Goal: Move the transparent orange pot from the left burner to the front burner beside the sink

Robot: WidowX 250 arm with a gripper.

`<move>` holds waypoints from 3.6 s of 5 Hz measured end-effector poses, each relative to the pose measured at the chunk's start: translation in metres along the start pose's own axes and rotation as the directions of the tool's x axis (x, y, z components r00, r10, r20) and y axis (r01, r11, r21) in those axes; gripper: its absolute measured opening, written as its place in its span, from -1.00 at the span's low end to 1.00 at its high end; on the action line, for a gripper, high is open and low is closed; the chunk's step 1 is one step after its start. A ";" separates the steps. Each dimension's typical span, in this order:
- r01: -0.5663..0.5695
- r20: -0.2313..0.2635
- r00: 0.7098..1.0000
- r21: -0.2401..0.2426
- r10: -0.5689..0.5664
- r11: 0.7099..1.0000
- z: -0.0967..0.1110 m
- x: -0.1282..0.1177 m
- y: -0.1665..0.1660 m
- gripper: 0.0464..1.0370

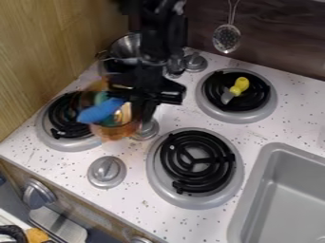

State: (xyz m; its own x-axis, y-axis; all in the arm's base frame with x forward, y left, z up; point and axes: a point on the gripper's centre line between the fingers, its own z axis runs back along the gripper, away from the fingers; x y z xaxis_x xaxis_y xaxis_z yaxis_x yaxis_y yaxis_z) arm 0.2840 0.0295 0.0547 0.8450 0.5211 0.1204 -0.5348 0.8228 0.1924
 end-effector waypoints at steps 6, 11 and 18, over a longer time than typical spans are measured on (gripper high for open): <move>-0.041 -0.130 0.991 -0.129 0.025 0.991 0.011 -0.048 -0.109 -0.93; -0.119 -0.143 0.985 -0.128 0.100 0.985 0.015 -0.046 -0.112 0.09; 0.085 0.032 0.996 -0.110 -0.082 0.990 0.039 0.021 -0.042 0.93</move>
State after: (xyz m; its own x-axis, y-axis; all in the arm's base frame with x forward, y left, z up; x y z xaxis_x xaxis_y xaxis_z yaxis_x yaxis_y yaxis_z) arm 0.3246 -0.0029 0.0868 0.8855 0.4445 0.1352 -0.4581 0.8839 0.0941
